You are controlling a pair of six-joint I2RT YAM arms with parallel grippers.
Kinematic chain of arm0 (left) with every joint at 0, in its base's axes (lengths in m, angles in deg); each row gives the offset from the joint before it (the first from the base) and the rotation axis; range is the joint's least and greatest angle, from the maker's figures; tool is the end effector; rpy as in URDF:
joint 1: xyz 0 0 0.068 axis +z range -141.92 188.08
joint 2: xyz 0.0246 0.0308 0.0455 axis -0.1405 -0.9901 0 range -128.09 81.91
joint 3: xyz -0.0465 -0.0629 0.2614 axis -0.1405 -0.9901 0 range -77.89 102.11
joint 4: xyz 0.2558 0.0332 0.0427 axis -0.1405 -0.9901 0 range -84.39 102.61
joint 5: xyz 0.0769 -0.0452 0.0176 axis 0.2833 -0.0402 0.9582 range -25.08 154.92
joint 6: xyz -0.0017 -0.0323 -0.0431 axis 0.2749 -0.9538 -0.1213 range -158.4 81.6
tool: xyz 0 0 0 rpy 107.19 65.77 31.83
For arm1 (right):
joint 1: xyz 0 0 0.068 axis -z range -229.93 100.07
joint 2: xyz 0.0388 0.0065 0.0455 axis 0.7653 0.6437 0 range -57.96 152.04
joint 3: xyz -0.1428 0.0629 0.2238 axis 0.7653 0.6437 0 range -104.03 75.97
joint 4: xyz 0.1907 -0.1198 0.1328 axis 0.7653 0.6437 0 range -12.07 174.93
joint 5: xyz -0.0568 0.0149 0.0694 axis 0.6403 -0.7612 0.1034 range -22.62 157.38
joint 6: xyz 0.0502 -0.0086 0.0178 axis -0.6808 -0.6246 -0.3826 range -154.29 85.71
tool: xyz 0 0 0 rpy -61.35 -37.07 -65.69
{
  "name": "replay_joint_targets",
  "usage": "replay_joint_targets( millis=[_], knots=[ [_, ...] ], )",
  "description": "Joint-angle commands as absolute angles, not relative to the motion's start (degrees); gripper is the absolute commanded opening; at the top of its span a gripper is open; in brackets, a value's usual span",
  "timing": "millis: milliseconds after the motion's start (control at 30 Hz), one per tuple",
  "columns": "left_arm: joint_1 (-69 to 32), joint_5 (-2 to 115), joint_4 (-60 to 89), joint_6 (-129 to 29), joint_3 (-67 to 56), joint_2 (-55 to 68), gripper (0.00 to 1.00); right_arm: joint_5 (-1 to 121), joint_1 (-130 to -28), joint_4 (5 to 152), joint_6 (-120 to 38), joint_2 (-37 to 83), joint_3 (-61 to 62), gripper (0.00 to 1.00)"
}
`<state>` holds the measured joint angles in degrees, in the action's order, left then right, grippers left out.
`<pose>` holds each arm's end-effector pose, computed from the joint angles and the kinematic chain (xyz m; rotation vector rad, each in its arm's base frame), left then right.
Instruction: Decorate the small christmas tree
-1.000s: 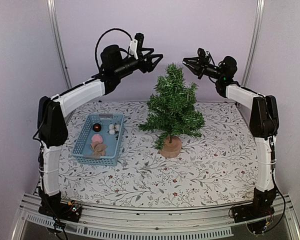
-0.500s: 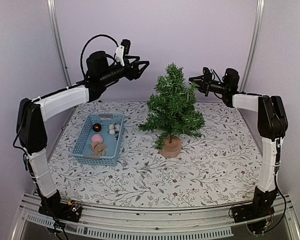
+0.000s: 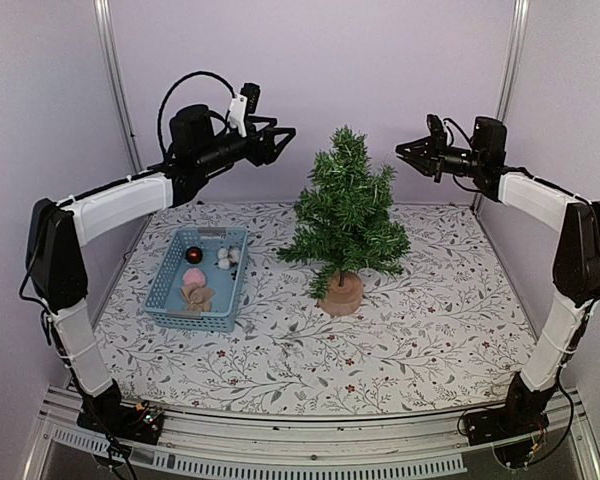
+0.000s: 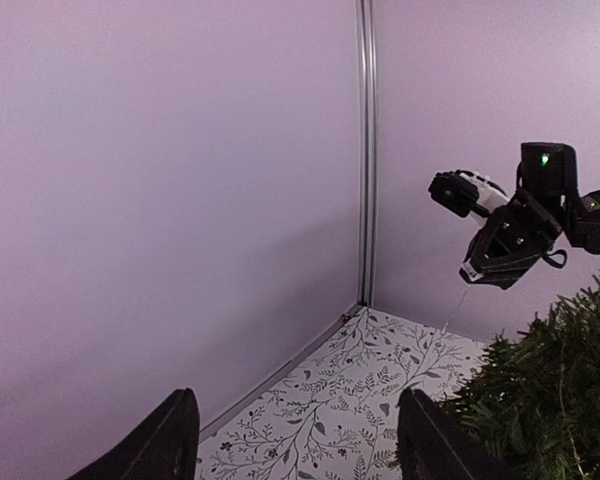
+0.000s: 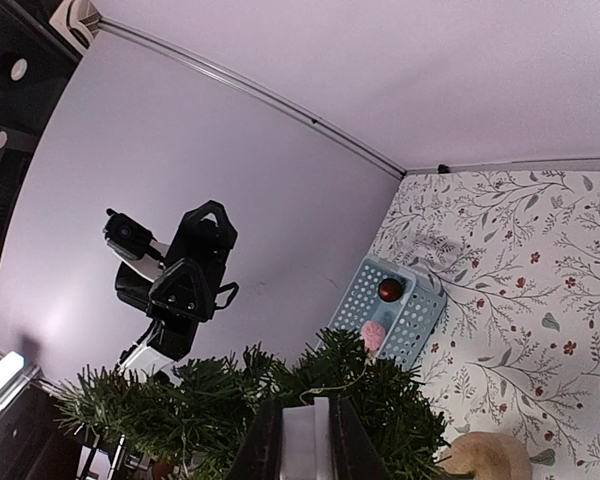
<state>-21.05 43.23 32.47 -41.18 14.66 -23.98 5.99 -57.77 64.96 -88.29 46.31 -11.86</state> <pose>0.3875 -0.2309 0.3815 0.6439 1.3626 -0.7254 0.4196 0.0894 0.3521 -0.2012 1.8795 1.6383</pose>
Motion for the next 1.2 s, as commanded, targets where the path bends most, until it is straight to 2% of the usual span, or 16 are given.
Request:
replay_joint_targets(
  millis=[0,367,700,1033,1167],
  knots=[
    [-20.9,43.4,31.6,-40.1,13.4,-21.5,0.7,8.4,-57.7,77.6,-77.7,41.6,-9.2,0.04],
    [-21.4,42.8,31.3,-39.9,13.6,-22.1,0.69,11.4,-57.1,88.8,-70.9,33.2,-1.6,0.03],
    [-22.6,43.4,30.5,-39.4,13.2,-22.1,0.68,15.7,-57.2,97.0,-64.4,30.5,1.4,0.03],
    [-23.6,44.6,30.6,-39.0,12.9,-22.2,0.68,24.5,-57.0,96.4,-67.2,35.9,-5.9,0.02],
    [-23.7,44.7,30.5,-38.9,12.7,-22.0,0.68,24.2,-57.0,98.1,-66.9,38.2,-8.5,0.02]
  ],
)
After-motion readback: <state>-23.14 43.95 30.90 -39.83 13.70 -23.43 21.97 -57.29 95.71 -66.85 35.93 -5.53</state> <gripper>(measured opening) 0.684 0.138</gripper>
